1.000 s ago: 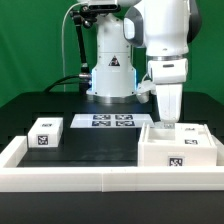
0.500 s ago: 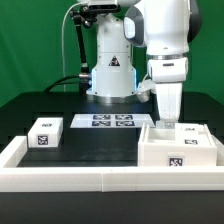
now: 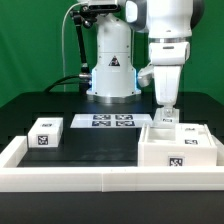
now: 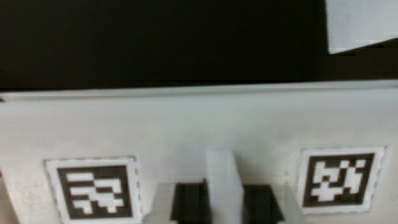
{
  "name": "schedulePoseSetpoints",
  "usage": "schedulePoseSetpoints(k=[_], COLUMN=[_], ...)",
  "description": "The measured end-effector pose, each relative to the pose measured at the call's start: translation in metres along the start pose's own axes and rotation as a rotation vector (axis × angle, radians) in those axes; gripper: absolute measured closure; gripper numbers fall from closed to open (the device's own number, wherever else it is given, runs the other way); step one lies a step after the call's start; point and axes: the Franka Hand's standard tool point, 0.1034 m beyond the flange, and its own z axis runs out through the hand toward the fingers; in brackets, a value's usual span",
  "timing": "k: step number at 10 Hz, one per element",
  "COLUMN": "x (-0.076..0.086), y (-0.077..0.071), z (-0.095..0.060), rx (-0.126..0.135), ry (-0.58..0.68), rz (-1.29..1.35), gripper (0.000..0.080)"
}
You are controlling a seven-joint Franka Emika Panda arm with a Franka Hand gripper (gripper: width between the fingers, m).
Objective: Assemble cabinet
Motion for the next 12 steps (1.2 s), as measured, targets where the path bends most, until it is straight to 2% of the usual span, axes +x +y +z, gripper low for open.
schedulePoseSetpoints(k=[3,7,12], x=[-0.009,-0.013,-0.011], y=[0.013,0.029,0.039], z=[-0.007,-0.007,-0.004], rx=[-0.018,-0.019,-0.018], ry=[0.002,0.008,0.015], rz=[-0.022,-0.016,-0.007], gripper=[0.0729,0.0729,0.0729])
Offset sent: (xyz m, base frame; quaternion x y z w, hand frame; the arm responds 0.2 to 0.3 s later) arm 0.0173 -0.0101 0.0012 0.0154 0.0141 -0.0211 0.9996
